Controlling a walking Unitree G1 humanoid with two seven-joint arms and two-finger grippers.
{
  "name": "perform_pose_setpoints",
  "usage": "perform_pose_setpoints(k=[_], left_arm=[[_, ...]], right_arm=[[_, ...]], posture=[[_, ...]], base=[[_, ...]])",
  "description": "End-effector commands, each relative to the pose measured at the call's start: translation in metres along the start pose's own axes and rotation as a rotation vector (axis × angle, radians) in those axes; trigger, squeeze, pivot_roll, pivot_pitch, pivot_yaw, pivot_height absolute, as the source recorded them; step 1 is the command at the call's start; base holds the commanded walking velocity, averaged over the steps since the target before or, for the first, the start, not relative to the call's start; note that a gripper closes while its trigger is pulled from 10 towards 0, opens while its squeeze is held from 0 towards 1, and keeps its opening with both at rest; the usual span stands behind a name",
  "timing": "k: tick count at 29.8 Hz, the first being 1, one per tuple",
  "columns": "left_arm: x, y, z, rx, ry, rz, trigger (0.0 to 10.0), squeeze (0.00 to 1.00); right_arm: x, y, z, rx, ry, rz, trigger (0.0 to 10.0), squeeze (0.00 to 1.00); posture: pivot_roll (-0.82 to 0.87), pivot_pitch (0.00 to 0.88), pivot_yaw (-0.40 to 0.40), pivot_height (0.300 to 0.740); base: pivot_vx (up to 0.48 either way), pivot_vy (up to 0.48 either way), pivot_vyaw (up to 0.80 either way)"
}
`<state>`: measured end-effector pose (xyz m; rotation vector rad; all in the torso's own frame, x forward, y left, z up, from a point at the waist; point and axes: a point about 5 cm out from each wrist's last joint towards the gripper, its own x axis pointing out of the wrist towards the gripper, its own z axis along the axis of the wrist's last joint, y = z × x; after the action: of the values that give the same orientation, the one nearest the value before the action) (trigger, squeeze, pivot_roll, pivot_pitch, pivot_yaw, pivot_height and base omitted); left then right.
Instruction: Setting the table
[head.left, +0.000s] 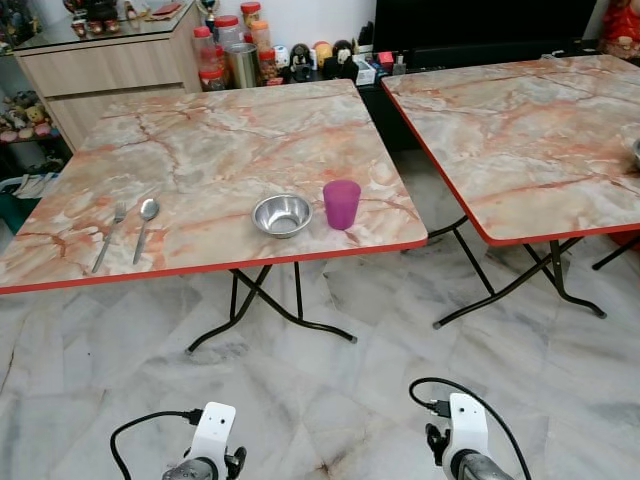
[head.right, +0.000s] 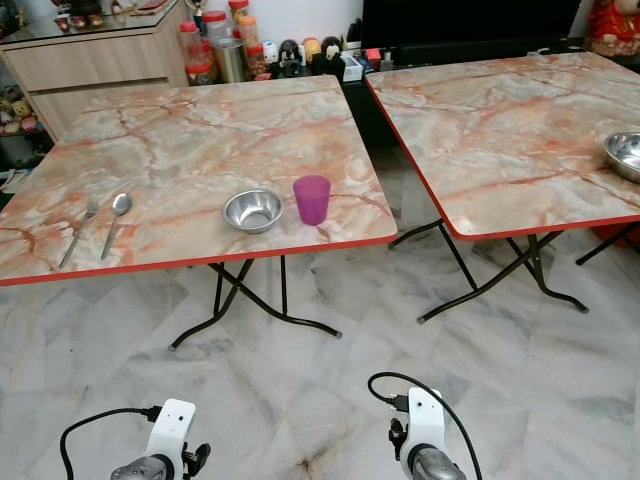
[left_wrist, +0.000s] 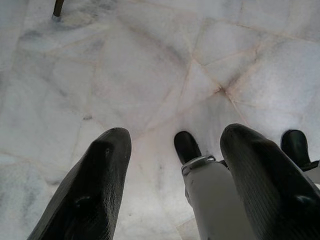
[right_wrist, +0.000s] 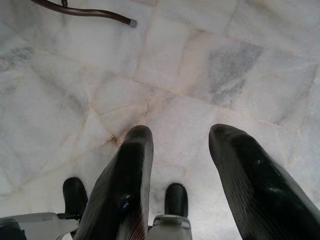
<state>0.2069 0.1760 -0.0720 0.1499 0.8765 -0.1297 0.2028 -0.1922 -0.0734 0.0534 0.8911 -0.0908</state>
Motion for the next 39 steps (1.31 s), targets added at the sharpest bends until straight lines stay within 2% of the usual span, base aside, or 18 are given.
perform_pose_setpoints(k=[1,10,17,23,27,39], left_arm=[[-0.001,0.006,-0.003,-0.008,0.014,0.016,10.0,0.00],[0.000,0.010,0.003,-0.103,-0.012,0.040,10.0,0.00],[0.000,0.012,0.003,-0.099,-0.009,0.056,10.0,0.00],[0.000,0.014,0.004,-0.118,-0.007,0.068,10.0,0.00],[0.000,0.012,0.004,-0.123,-0.005,0.063,10.0,0.00],[0.000,0.011,0.003,-0.128,-0.008,0.062,10.0,0.00]], right_arm=[[0.000,0.004,-0.002,-0.003,0.008,0.011,10.0,0.00],[0.000,0.011,-0.004,0.012,0.014,0.022,10.0,0.00],[0.000,0.014,-0.005,0.016,0.013,0.024,10.0,0.00],[0.000,0.017,-0.007,-0.030,0.015,0.033,10.0,0.00],[-0.001,0.013,-0.010,-0.012,0.035,-0.003,10.0,0.00],[0.000,0.011,-0.006,-0.023,0.025,-0.010,10.0,0.00]], posture=[[-0.08,0.000,0.057,0.740],[-0.07,0.000,0.045,0.740],[-0.08,0.000,0.057,0.740],[-0.07,0.000,0.057,0.740],[-0.07,0.000,0.053,0.740],[-0.07,0.000,0.052,0.740]], base=[[0.000,0.000,0.00],[0.000,0.000,0.00],[0.000,0.000,0.00],[0.000,0.000,0.38],[0.243,0.000,0.14],[0.286,0.000,0.00]])
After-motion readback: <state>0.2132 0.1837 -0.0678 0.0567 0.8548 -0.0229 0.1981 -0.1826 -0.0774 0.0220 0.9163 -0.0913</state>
